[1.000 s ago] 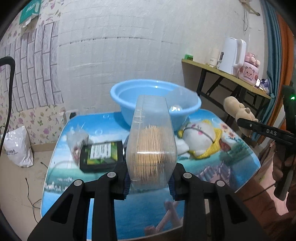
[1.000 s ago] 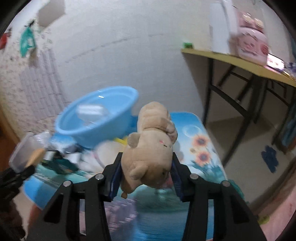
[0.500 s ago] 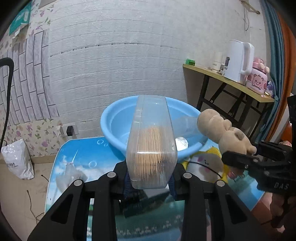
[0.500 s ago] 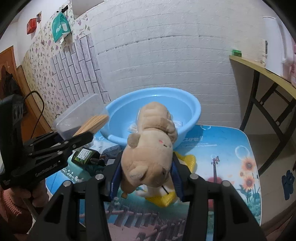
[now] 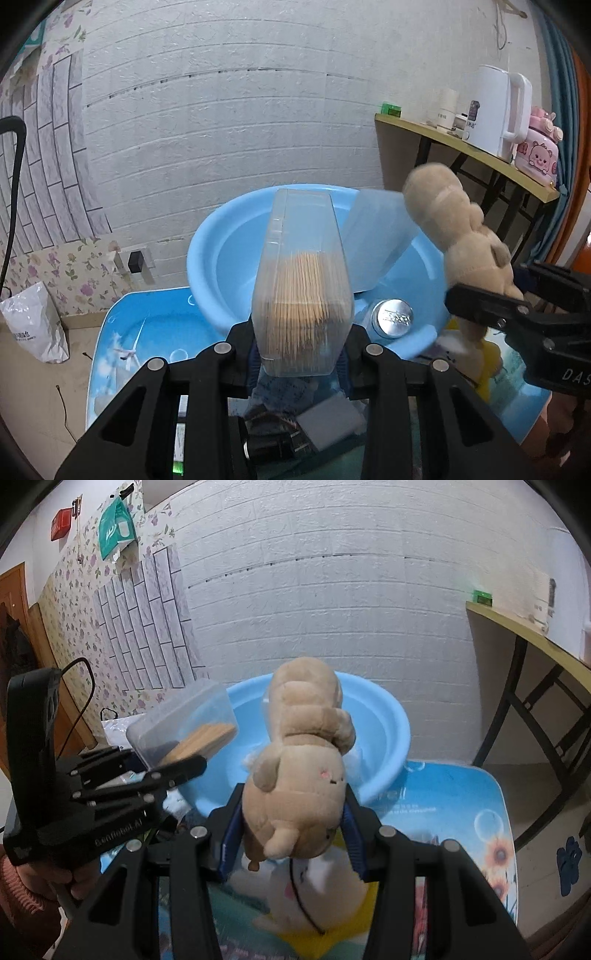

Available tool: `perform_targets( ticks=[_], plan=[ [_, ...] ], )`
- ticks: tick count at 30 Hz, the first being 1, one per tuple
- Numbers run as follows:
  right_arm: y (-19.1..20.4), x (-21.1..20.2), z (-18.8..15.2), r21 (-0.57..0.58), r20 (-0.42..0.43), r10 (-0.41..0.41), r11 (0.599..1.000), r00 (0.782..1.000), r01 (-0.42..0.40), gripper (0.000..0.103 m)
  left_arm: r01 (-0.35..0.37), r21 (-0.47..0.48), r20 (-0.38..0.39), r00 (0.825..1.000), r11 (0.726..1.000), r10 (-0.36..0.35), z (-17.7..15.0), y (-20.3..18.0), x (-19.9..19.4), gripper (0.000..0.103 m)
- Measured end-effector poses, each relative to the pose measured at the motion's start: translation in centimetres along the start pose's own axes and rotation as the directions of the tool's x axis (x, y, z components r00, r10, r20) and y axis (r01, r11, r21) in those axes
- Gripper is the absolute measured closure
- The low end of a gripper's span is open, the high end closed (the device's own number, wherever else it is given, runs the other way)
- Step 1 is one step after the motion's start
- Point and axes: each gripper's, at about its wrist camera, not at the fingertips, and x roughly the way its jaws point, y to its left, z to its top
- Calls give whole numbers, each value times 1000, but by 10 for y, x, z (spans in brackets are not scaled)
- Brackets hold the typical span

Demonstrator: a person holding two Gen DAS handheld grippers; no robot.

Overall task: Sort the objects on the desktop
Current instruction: 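Carry the toothpick container and plush bear into the blue basin and release both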

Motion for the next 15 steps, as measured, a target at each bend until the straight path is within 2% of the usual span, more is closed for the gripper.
perform_targets(
  ticks=[6, 9, 15],
  plan=[
    [1, 20, 7, -14, 2, -18, 1000, 1000, 18, 56, 9, -29, -12, 1000, 1000, -9, 0, 2, 10, 72],
    [2, 28, 6, -24, -5, -32, 999, 999, 32, 56, -9, -28, 5, 1000, 1000, 10, -1, 2, 10, 65],
    [3, 36, 5, -31, -15, -72, 997, 997, 72, 56, 2, -34, 13, 1000, 999, -2, -1, 4, 7, 62]
  ],
)
